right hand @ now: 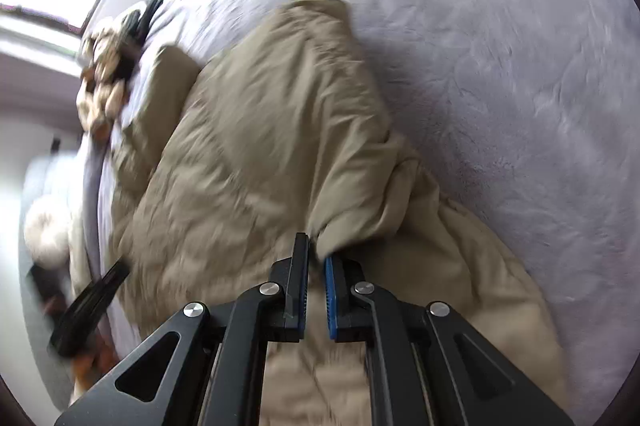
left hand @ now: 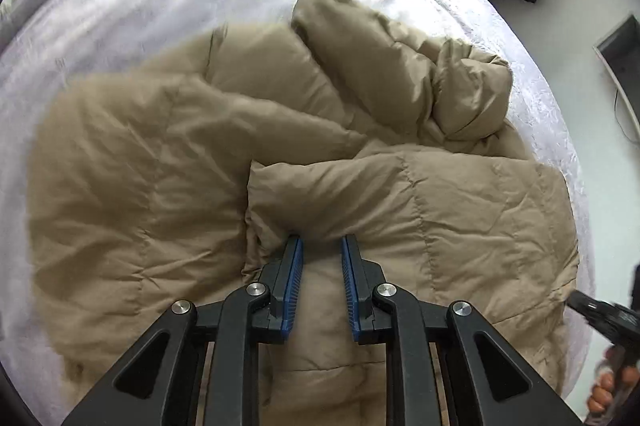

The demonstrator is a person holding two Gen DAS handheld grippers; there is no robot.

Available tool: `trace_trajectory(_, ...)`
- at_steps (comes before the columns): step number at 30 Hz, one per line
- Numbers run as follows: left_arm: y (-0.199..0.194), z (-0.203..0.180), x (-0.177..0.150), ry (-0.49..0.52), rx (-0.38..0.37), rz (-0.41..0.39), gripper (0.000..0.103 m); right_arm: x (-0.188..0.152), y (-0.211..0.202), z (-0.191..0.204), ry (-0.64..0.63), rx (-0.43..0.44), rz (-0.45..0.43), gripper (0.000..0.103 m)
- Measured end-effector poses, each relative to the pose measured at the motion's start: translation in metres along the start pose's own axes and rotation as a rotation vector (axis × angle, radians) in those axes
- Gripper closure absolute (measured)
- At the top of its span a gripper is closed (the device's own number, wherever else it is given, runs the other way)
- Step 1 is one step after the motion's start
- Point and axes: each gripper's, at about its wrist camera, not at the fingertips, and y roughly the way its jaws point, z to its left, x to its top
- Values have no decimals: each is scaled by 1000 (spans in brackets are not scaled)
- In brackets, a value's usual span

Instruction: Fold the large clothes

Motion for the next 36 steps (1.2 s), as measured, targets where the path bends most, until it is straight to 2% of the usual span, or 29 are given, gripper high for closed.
trace_trajectory(2,0,3,0,5,-12,-4,81,-4,-22,13,-104,-12,-18,81)
trace_trajectory(4,3,4,1,15,-13,3,81,-4,-50,23,-210,-10,-90,34)
trace_trajectory(5,6,4,1,20,-10,8,81,0,-58,22,-224,1,-124,31)
trace_trajectory(6,7,4,2,23,-7,10,81,12,-65,15,-211,27,-169,31)
trace_trajectory(8,9,5,0,24,-6,11,81,36,-61,-5,-106,68,-185,31)
trace_trajectory(11,14,2,-2,22,-5,12,81,77,-24,-57,220,250,-138,35)
trace_trajectory(12,14,2,-2,23,-3,14,81,87,-3,-74,348,345,-101,40)
trace_trajectory(14,16,1,-2,25,2,18,81,98,35,-94,547,490,-43,65)
trace_trajectory(15,16,1,-2,28,4,21,81,103,45,-94,579,520,-28,90)
trace_trajectory(17,18,-1,-1,32,5,23,81,116,44,-79,495,483,-46,94)
trace_trajectory(18,18,-1,0,33,3,23,81,125,38,-64,374,426,-68,94)
trace_trajectory(19,19,-2,-1,36,-2,21,81,128,35,-57,311,376,-75,94)
trace_trajectory(21,20,-4,-2,38,-10,18,82,133,41,-47,183,198,-57,94)
trace_trajectory(23,21,-5,-2,35,-5,17,82,133,49,-48,143,118,-37,93)
trace_trajectory(26,20,-5,-2,40,-2,18,81,127,46,-47,143,57,-73,82)
trace_trajectory(28,20,-4,-2,35,-12,18,81,120,28,-40,135,-18,-121,82)
trace_trajectory(30,20,-2,-2,28,-19,17,82,110,7,-25,64,-69,-170,82)
trace_trajectory(32,20,-1,-2,30,-17,14,81,95,-17,-12,-23,-78,-204,83)
trace_trajectory(34,20,0,-3,32,-14,11,82,72,-30,2,-112,-61,-197,83)
trace_trajectory(36,21,1,-4,35,-13,9,82,52,-24,10,-185,-70,-138,83)
